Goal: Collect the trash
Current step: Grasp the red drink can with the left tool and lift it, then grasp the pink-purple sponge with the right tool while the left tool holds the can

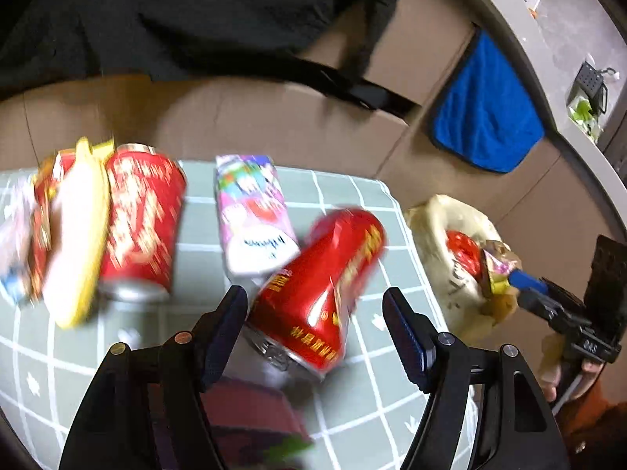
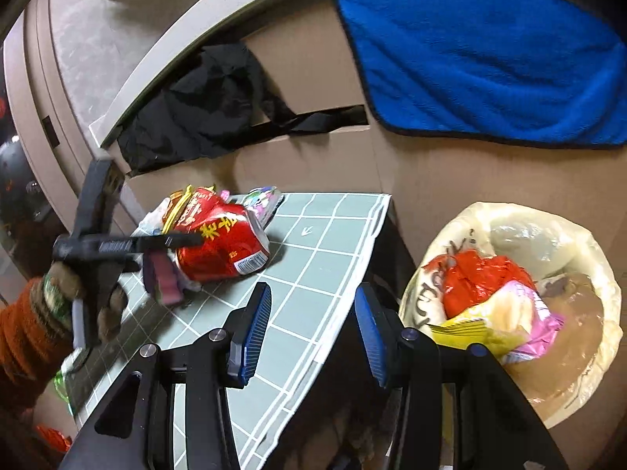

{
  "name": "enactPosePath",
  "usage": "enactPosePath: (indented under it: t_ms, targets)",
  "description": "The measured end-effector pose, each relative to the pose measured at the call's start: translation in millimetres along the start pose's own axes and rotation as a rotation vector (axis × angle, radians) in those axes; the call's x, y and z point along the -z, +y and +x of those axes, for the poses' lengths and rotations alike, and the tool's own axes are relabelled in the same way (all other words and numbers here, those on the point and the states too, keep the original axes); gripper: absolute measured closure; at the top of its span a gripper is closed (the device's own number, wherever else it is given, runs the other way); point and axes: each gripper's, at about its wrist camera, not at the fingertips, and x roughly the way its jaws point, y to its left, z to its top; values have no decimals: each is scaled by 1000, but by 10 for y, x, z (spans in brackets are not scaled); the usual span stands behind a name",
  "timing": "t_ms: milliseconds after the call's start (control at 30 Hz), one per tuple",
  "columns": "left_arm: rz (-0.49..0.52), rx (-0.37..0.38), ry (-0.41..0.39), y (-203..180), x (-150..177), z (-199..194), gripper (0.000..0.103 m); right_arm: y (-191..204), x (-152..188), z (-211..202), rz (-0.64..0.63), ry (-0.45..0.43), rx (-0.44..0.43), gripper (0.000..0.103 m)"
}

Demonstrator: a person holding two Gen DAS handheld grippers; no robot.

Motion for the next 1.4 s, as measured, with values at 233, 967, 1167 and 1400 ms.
enactPosePath:
  t_ms: [233, 967, 1167, 1400]
  targets:
    - [16, -98, -25, -105, -62, 242, 29, -39, 13, -74, 27, -17, -4, 61]
    - [-215, -75, -103, 2, 198, -201, 35, 145, -5, -109, 1, -34, -1, 61]
    - [-189, -92, -282, -35, 191, -990, 36, 341, -17, 0, -29, -1, -34, 61]
    - [-215, -254, -407, 310, 485, -1689, 38, 934, -7, 250, -169, 61, -122, 61]
